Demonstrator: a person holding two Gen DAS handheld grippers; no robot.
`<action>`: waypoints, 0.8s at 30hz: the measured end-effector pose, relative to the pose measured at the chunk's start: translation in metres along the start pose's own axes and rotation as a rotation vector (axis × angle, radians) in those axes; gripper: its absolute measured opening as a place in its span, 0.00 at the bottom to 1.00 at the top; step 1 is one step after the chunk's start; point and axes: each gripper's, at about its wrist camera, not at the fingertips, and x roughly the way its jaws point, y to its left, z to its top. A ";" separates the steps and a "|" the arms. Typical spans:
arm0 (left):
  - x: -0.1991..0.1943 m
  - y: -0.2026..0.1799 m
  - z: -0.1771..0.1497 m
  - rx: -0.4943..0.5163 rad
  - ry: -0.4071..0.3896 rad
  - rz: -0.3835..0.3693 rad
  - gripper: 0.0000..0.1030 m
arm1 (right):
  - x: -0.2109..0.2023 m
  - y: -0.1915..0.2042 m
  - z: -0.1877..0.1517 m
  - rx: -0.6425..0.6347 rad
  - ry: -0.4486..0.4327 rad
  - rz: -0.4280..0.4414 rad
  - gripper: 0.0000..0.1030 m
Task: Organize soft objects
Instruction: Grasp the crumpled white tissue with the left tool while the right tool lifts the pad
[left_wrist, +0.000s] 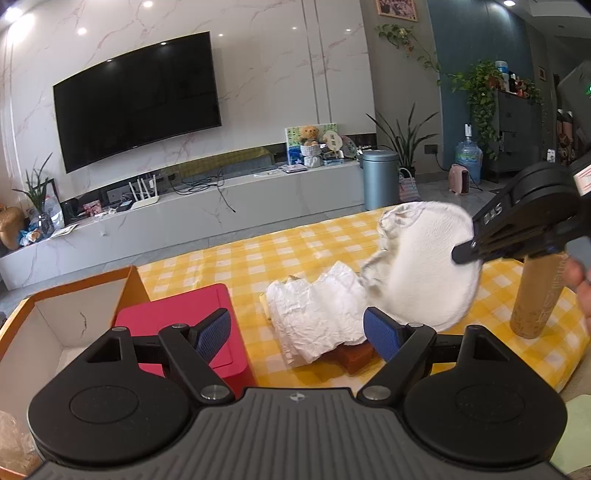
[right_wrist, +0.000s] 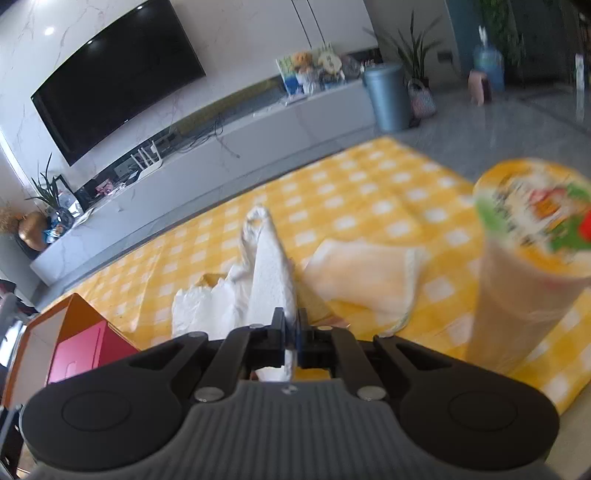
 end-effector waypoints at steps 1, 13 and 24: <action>0.002 -0.003 0.001 0.003 0.011 -0.010 0.93 | -0.006 -0.001 0.001 -0.013 -0.019 -0.006 0.02; 0.059 -0.032 0.011 -0.045 0.147 -0.106 0.93 | 0.005 -0.019 -0.010 -0.069 0.038 -0.076 0.02; 0.127 -0.026 0.011 -0.144 0.235 -0.114 0.94 | 0.011 -0.017 -0.012 -0.085 0.054 -0.040 0.02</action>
